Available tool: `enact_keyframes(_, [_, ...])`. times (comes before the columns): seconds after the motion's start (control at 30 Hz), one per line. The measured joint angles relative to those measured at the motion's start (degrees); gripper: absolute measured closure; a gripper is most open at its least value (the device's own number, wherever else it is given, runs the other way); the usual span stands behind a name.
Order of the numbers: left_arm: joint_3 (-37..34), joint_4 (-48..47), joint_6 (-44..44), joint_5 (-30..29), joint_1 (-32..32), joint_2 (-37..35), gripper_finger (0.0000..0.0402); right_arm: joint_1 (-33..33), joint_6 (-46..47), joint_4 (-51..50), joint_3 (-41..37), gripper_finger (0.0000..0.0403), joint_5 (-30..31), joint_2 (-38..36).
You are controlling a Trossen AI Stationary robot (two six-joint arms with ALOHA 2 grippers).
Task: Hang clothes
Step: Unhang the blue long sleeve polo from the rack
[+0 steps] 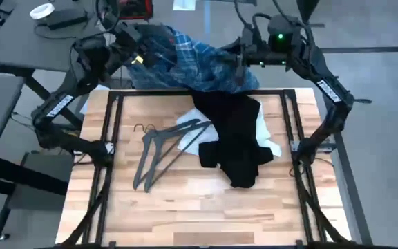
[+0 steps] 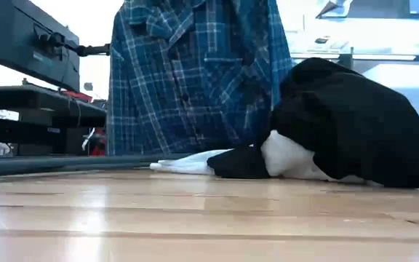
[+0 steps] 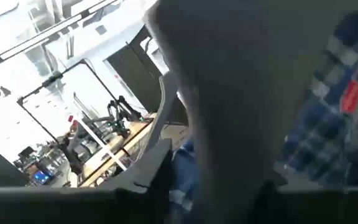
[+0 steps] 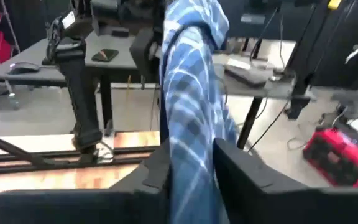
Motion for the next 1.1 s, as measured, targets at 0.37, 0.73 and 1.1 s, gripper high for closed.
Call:
enact_keyframes(0.37, [0.0,-0.6,-2.5,0.3,0.0,-0.8,0.0361,-0.8,-1.3,0.6,-2.9,0.0272,0.5,0.7])
enact_keyframes(0.73, [0.0,-9.4,2.1,-9.4,0.3,-2.5,0.0361,-4.7,-5.0,-8.3,-3.1,0.0401,8.7,-2.5])
enact_keyframes(1.1, [0.0,-19.5,-4.2,-8.7,4.7,-8.2,0.0362,-16.4,-4.5,-19.0,-3.1,0.0403,12.5,-13.1])
